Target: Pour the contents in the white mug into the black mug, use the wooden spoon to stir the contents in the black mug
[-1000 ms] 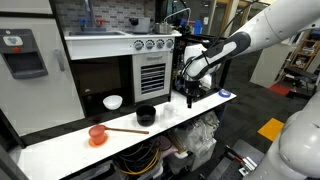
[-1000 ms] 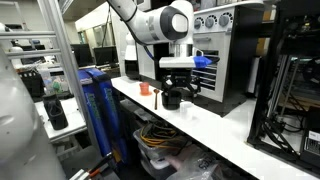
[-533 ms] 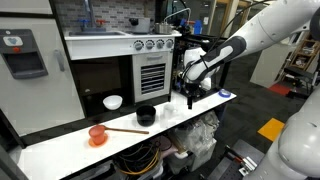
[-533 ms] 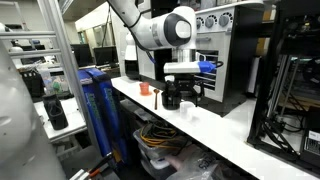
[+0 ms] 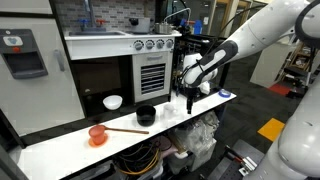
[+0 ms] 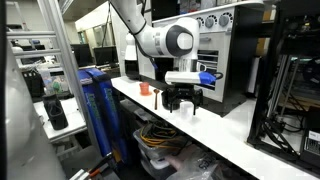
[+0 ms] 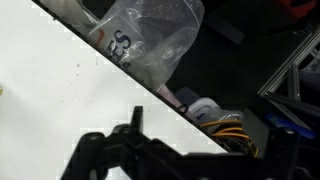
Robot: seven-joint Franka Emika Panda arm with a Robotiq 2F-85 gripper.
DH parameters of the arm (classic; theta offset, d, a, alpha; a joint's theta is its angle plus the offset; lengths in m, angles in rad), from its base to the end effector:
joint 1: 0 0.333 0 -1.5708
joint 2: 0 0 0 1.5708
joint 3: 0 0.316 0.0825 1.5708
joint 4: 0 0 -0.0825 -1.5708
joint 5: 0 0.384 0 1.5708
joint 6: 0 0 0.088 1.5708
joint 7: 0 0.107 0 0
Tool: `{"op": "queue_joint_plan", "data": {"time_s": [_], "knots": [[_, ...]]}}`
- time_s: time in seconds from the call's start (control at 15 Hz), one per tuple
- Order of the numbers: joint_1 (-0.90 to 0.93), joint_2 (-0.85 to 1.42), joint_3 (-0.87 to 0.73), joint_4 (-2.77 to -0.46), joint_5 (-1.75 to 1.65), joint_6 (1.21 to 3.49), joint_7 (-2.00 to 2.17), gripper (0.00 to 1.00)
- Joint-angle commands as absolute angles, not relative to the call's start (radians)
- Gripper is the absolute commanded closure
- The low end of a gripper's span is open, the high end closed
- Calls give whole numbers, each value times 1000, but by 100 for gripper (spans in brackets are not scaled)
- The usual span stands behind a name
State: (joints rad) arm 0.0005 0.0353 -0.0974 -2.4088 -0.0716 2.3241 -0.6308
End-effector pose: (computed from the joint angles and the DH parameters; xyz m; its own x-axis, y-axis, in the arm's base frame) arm 0.4757 -0.0476 0.2879 0.8254 0.5501 -0.1267 0.5510 -0.8339 -0.0314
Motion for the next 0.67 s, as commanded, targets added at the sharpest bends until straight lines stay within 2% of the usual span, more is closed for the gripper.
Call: {"op": "queue_joint_plan", "data": {"time_s": [0.0,0.6], "knots": [[-40,133,-82,-2392,-55,2423,-682,0],[-85,193,-20,-2403,28,2610,-782,0]]}}
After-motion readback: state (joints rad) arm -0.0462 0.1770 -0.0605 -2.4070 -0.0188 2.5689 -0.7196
